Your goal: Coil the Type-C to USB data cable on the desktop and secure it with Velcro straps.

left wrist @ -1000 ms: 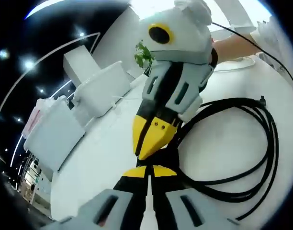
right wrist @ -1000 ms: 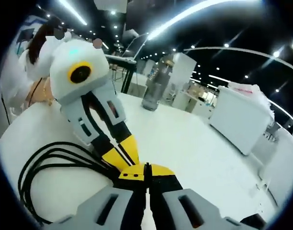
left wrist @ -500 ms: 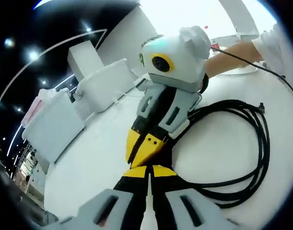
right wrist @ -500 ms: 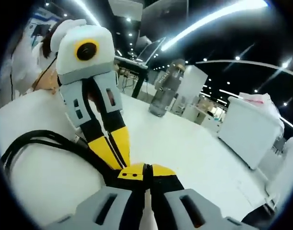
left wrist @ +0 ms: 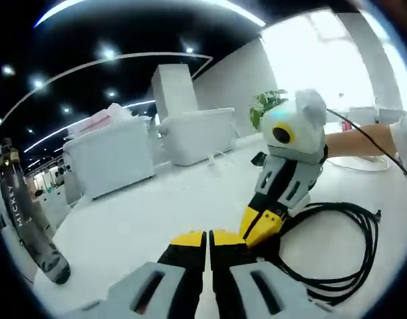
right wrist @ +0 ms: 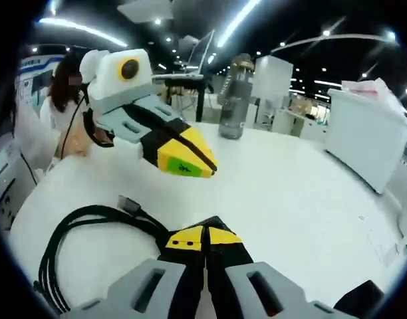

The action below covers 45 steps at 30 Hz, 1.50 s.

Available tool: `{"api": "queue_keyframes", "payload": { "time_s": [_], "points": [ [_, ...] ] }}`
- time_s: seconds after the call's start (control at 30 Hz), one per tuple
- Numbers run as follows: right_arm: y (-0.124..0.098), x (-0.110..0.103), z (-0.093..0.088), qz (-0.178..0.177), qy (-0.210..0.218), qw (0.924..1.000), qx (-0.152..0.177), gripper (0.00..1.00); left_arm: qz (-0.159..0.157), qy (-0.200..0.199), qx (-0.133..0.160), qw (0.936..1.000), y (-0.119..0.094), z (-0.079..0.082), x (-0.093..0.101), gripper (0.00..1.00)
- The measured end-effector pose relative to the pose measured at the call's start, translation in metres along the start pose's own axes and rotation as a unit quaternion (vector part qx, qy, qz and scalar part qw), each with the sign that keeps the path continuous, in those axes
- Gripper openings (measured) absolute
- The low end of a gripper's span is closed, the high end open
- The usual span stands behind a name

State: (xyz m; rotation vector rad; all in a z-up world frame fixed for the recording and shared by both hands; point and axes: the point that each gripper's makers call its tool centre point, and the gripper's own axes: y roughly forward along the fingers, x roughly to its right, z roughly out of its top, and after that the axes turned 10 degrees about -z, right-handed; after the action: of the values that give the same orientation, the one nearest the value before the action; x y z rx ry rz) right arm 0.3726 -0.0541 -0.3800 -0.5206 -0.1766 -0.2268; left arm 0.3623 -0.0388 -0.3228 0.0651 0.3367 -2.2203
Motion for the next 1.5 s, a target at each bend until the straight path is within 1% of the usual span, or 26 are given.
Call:
{"api": "queue_keyframes", "payload": {
  "time_s": [0.03,0.2,0.23,0.27,0.33,0.37,0.4,0.43,0.47,0.53,0.57,0.67,0.7,0.73,0.77,0.83,0.93,0.97,1.0,1.03,1.1,1.2,1.23,1.37,1.43,1.5],
  "points": [
    [0.002,0.000,0.000,0.002,0.001,1.0000,-0.009,0.00,0.001,-0.003,0.003,1.0000,0.000,0.001,-0.001,0.03],
    [0.009,0.006,0.001,-0.024,0.004,0.9997,0.004,0.00,0.003,0.004,-0.001,1.0000,0.000,0.000,0.001,0.03],
    [0.009,0.008,0.001,-0.032,0.013,0.9993,0.015,0.00,0.005,0.008,-0.002,1.0000,0.000,0.000,0.001,0.03],
    [0.009,0.014,0.001,-0.054,0.015,0.9981,0.024,0.00,0.007,0.011,-0.001,0.9999,0.000,0.001,0.001,0.03],
    [0.000,0.019,0.001,-0.073,-0.010,0.9970,0.023,0.01,0.015,0.018,-0.001,0.9997,-0.001,0.002,-0.001,0.03],
    [-0.009,0.019,0.012,-0.074,0.029,0.9954,0.053,0.01,0.020,0.018,0.001,0.9996,-0.002,0.003,-0.003,0.03],
    [-0.021,0.011,0.030,-0.049,0.085,0.9893,0.108,0.01,0.024,0.016,0.004,0.9996,-0.004,0.004,-0.005,0.03],
    [-0.033,0.005,0.039,-0.026,0.103,0.9848,0.137,0.01,0.028,0.014,0.009,0.9995,-0.005,0.006,-0.006,0.03],
    [-0.040,0.000,0.036,-0.020,0.080,0.9877,0.133,0.04,0.031,0.010,0.016,0.9993,-0.006,0.009,-0.008,0.03],
    [-0.039,-0.008,0.017,-0.017,0.026,0.9962,0.082,0.18,0.033,0.002,0.026,0.9991,-0.007,0.012,-0.009,0.03],
    [-0.036,-0.016,0.009,-0.006,0.020,0.9978,0.062,0.21,0.033,-0.001,0.030,0.9990,-0.007,0.014,-0.010,0.03],
    [-0.028,-0.028,-0.001,0.007,-0.010,0.9988,0.047,0.20,0.033,-0.005,0.037,0.9988,-0.009,0.015,-0.009,0.04],
    [-0.024,-0.028,-0.007,0.004,-0.023,0.9992,0.031,0.19,0.034,-0.004,0.037,0.9987,-0.009,0.015,-0.010,0.04],
    [-0.021,-0.024,-0.004,-0.010,-0.045,0.9981,0.042,0.13,0.036,-0.002,0.037,0.9987,-0.010,0.016,-0.010,0.04],
    [-0.020,-0.020,0.000,-0.021,-0.062,0.9967,0.048,0.12,0.038,-0.001,0.037,0.9986,-0.010,0.016,-0.011,0.04],
    [-0.018,-0.024,0.000,-0.002,-0.035,0.9991,0.025,0.09,0.042,-0.002,0.042,0.9982,-0.012,0.018,-0.012,0.04],
    [-0.013,-0.023,0.005,-0.010,-0.082,0.9964,0.018,0.06,0.053,-0.004,0.052,0.9972,-0.016,0.022,-0.018,0.04],
    [-0.012,-0.023,0.010,-0.010,-0.077,0.9968,0.020,0.05,0.061,-0.004,0.058,0.9964,-0.019,0.024,-0.021,0.04],
    [-0.010,-0.021,0.016,-0.015,-0.073,0.9969,0.024,0.05,0.073,-0.003,0.065,0.9952,-0.022,0.027,-0.025,0.04],
    [-0.005,-0.009,0.031,-0.044,-0.048,0.9966,0.050,0.04,0.095,-0.001,0.078,0.9925,-0.028,0.032,-0.033,0.04],
    [0.004,0.007,0.049,-0.074,-0.038,0.9937,0.075,0.04,0.128,0.012,0.095,0.9872,-0.040,0.041,-0.045,0.04],
    [0.023,0.030,0.070,-0.118,-0.028,0.9884,0.092,0.04,0.178,0.023,0.124,0.9760,-0.060,0.053,-0.062,0.04],
    [0.027,0.031,0.073,-0.121,-0.030,0.9876,0.095,0.04,0.187,0.017,0.138,0.9724,-0.066,0.057,-0.066,0.04],
    [0.057,0.048,0.091,-0.155,-0.020,0.9818,0.108,0.06,0.201,-0.032,0.185,0.9614,-0.078,0.060,-0.077,0.04],
    [0.069,0.053,0.094,-0.167,0.013,0.9800,0.108,0.11,0.204,-0.048,0.193,0.9585,-0.079,0.056,-0.082,0.04],
    [0.070,0.060,0.103,-0.181,0.062,0.9719,0.138,0.14,0.205,-0.066,0.202,0.9553,-0.078,0.053,-0.086,0.04]
  ]
}}
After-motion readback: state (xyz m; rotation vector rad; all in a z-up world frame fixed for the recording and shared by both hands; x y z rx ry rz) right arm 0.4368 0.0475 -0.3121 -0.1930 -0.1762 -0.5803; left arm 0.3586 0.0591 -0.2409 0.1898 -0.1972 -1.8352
